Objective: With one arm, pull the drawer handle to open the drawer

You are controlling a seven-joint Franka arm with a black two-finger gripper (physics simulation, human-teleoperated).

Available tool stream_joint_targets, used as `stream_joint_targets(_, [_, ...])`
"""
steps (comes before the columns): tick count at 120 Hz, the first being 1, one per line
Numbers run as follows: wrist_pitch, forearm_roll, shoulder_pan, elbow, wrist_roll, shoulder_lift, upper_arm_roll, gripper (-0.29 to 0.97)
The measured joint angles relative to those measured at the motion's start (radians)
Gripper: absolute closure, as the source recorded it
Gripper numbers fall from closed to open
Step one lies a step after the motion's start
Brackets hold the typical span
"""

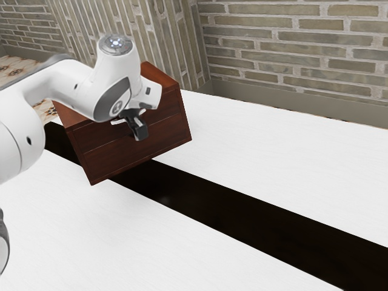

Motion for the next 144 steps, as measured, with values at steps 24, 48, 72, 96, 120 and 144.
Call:
stream_joint_targets(24, [0.008, -0.012, 0.0, -0.009, 0.002, -0.001, 0.0, 0.04])
stream_joint_targets(48, [0.012, -0.014, -0.012, -0.03, 0.002, -0.021, 0.0, 0.09])
stream_joint_targets(72, [0.015, -0.014, -0.031, -0.09, -0.002, -0.07, -0.001, 0.13])
stream_joint_targets(96, [0.017, -0.014, -0.066, -0.142, -0.017, -0.106, 0.001, 0.13])
stream_joint_targets(120, [0.018, -0.011, -0.096, -0.191, -0.036, -0.146, 0.004, 0.13])
stream_joint_targets(144, [0.017, -0.003, -0.145, -0.247, -0.064, -0.198, 0.006, 0.17])
